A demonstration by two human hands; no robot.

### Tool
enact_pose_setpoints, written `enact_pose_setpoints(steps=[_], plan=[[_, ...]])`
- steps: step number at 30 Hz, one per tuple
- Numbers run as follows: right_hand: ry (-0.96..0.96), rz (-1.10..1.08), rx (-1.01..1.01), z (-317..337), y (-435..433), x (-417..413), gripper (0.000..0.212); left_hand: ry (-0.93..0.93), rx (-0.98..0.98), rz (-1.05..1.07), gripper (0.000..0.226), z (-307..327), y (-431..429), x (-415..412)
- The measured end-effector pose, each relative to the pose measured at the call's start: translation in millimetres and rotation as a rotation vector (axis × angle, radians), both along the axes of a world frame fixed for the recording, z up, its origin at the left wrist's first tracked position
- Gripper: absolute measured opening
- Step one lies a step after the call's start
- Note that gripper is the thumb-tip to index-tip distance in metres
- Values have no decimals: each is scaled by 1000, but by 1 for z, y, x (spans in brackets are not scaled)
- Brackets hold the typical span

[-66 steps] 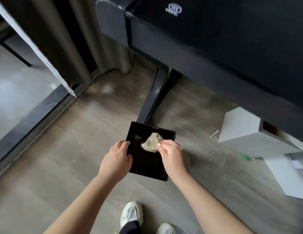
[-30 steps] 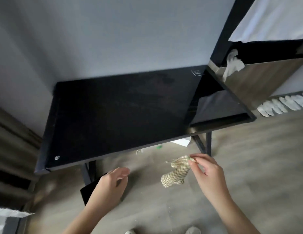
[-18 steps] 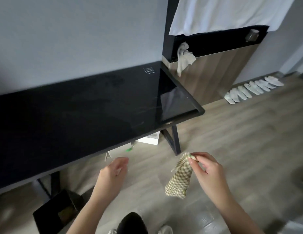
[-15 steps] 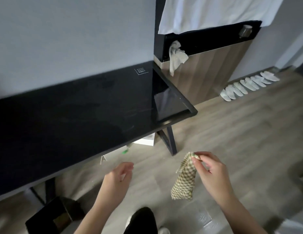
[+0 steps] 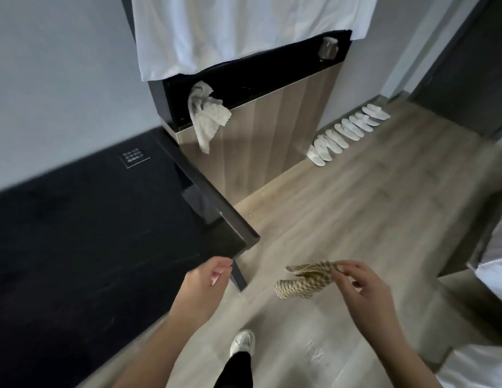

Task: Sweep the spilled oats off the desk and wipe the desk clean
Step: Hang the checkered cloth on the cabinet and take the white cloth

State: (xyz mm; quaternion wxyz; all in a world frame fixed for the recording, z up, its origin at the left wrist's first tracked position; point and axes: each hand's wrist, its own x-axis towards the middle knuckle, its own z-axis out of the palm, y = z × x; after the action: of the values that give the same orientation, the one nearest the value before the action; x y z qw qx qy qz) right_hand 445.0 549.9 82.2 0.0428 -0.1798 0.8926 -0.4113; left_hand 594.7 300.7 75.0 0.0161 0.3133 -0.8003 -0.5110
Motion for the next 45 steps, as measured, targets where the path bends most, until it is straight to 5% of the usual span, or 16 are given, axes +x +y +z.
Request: enact_pose_setpoints(steps=[12, 23, 30, 34, 37, 41, 45], plan=[[-82, -73, -45, -9, -16, -199, 9, 21, -85, -83, 23, 6, -30, -228], [-89, 321, -57, 2, -81, -438, 14, -13, -26, 283, 18, -11, 0, -361], [-191, 470, -131, 1, -168, -506, 9, -4, -50, 423, 25, -16, -47, -422], [-164, 554, -104, 1, -220, -537, 25, -4, -76, 446, 26, -22, -91, -468], [-226, 593, -128, 15, -255, -556, 12, 61, -31, 435, 18, -18, -121, -504], [-367, 615, -250, 44, -299, -579, 17, 53, -27, 146, 80, -12, -162, -548], [-577, 655, -385, 69, -329, -604, 16, 150, 57, 110, 83, -8, -180, -590]])
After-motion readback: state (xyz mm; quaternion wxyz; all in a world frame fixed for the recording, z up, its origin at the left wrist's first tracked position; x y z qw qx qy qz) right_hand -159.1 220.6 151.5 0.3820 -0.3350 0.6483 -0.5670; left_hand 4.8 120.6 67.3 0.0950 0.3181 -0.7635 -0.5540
